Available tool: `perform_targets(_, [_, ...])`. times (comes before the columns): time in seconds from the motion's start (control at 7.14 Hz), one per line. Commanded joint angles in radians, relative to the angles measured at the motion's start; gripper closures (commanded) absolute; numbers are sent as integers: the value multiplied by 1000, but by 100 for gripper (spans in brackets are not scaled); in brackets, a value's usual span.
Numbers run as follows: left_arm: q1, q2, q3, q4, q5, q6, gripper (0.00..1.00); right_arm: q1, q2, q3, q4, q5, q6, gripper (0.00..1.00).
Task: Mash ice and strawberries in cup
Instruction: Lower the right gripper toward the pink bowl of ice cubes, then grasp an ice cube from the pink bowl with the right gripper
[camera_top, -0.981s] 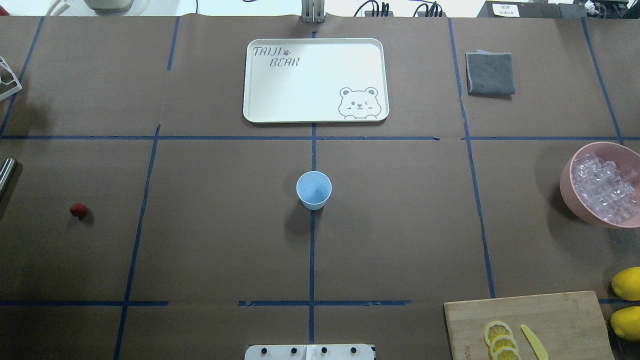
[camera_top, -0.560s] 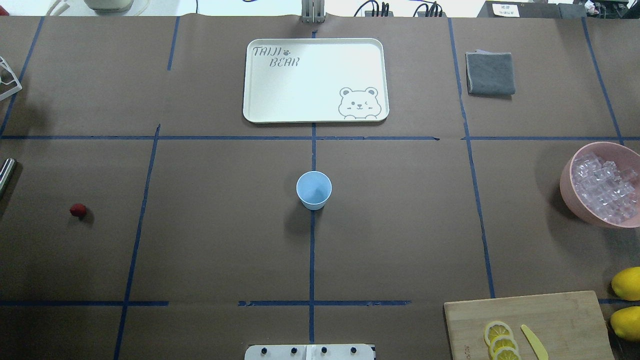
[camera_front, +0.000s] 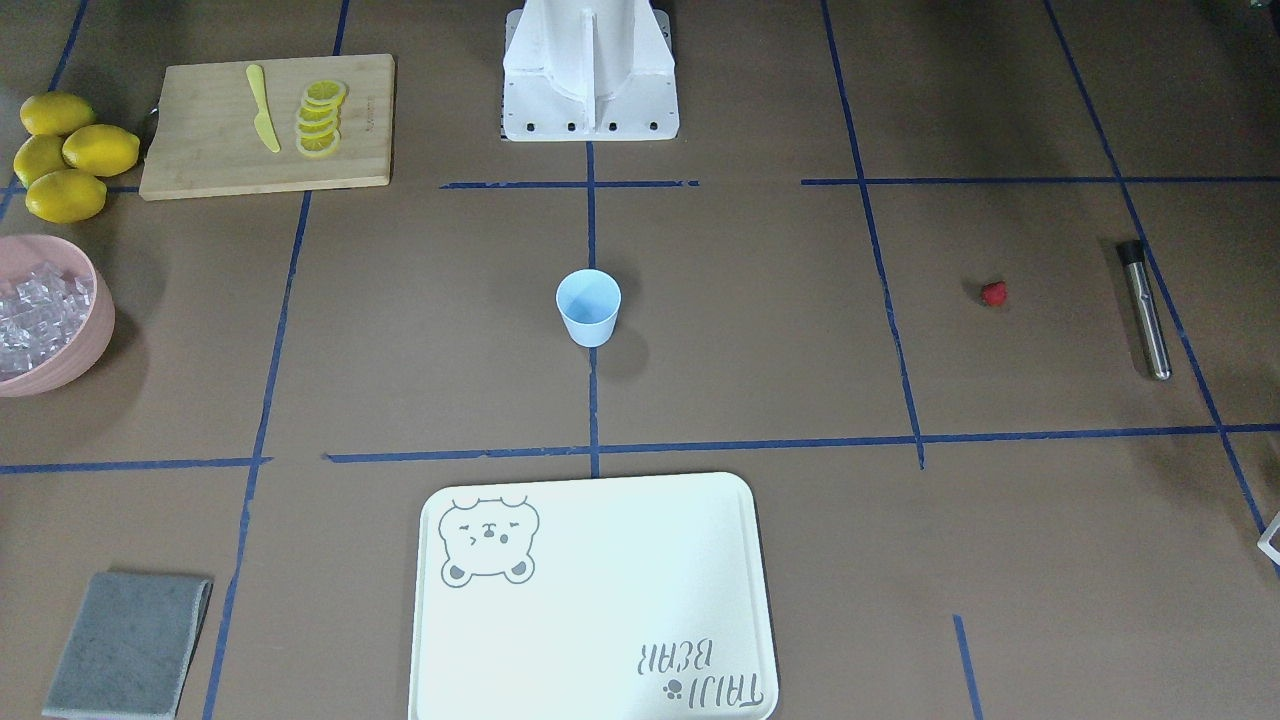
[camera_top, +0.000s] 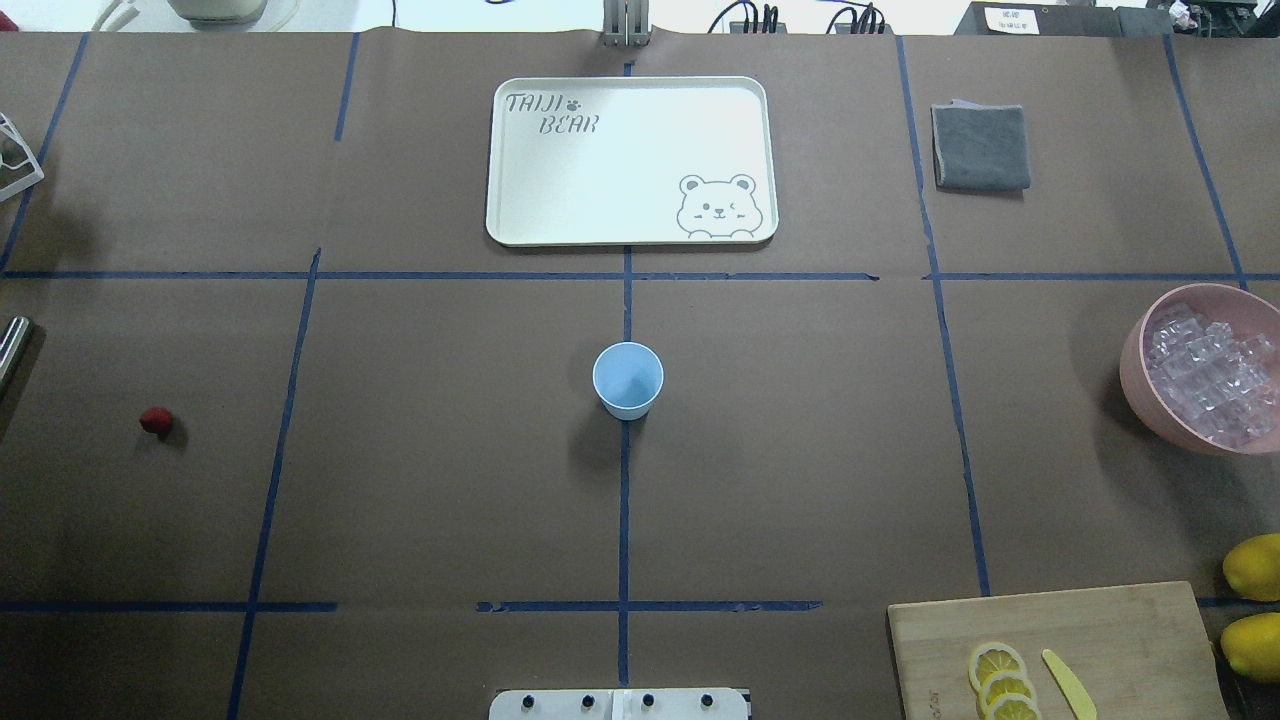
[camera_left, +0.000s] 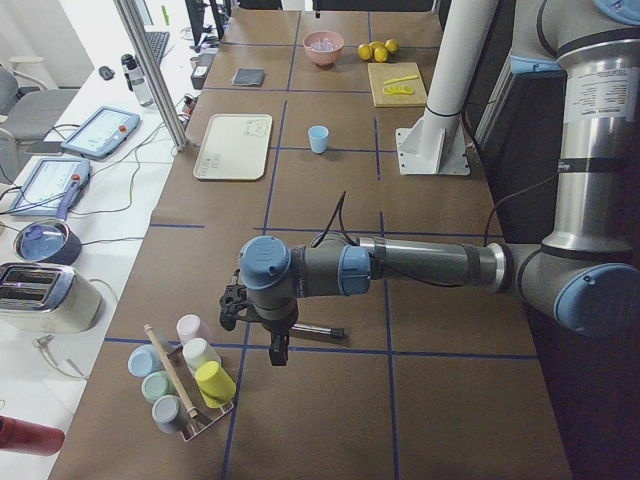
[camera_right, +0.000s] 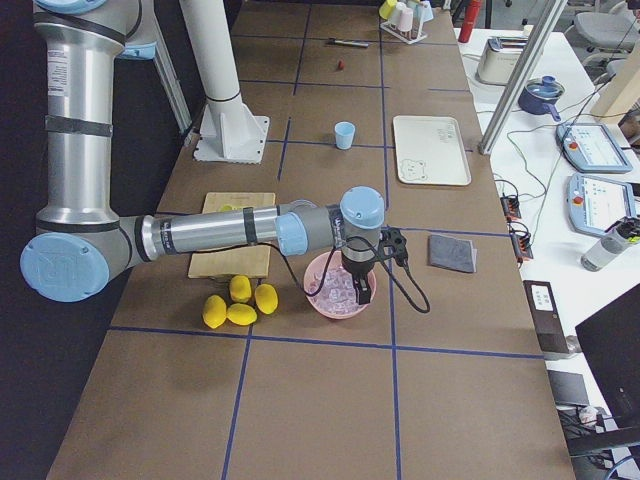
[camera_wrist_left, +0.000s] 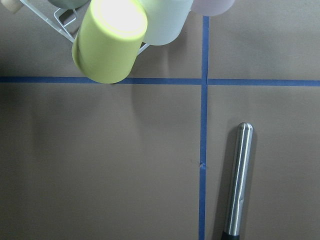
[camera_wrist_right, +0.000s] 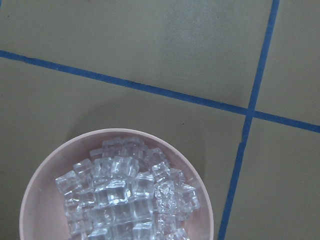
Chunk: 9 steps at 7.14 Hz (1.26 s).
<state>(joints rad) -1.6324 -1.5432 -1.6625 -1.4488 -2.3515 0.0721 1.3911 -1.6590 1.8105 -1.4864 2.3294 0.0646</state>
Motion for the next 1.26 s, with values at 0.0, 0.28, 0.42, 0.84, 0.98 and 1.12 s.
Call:
perform_targets(0.0, [0,0,-5,-1,0,0,0,-52,-4,12,2,-27,23,20])
perform_targets(0.28, [0,0,-5,-1,0,0,0,-90,-5,4,0,-41,9,28])
perform_targets(0.42, [0,0,-5,-1,0,0,0,-107,-18,3,2,-54,8,29])
perform_targets(0.84, [0,0,-5,-1,0,0,0,-149,-21,-13,2,-93,-67,35])
perform_targets(0.98, [0,-2,-5,-1,0,0,0,-149,-21,-26,2,-91,-84,35])
perform_targets(1.12, [0,-2,-5,-1,0,0,0,-150,-21,-28,2,-90,-85,36])
